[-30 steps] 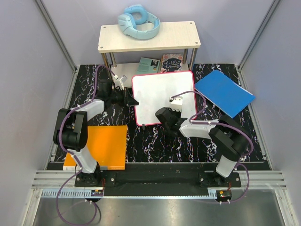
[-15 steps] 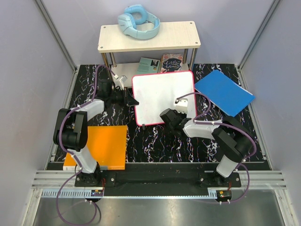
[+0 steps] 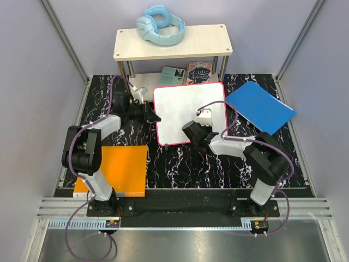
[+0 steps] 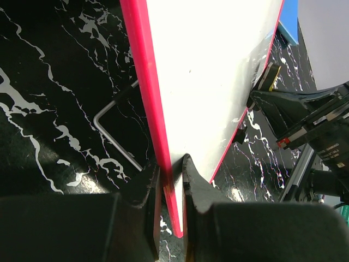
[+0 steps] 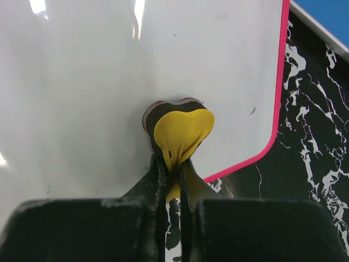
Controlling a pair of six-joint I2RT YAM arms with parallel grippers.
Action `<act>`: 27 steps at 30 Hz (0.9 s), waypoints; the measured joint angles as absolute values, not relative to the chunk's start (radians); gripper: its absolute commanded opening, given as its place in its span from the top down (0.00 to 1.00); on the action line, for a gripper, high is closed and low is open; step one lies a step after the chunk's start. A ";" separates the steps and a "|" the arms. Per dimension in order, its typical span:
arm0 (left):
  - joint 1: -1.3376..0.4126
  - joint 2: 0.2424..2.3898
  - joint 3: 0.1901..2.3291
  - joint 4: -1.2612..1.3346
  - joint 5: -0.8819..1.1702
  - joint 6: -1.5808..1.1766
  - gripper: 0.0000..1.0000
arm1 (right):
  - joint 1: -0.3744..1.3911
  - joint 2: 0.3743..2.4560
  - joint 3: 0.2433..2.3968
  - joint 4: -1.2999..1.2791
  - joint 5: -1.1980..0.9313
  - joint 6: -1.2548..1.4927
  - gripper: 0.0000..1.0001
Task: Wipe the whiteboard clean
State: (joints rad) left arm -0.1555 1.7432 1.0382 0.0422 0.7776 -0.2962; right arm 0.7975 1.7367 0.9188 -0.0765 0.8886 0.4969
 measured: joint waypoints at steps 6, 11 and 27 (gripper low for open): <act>-0.155 1.743 1.039 0.039 0.773 -0.296 1.00 | 0.796 1.765 0.986 -0.072 0.888 0.449 1.00; -0.155 1.743 1.039 0.039 0.772 -0.296 1.00 | 0.796 1.777 1.011 -0.066 0.876 0.421 1.00; -0.155 1.745 1.039 0.037 0.760 -0.296 1.00 | 0.884 1.825 1.099 -0.002 0.748 0.269 1.00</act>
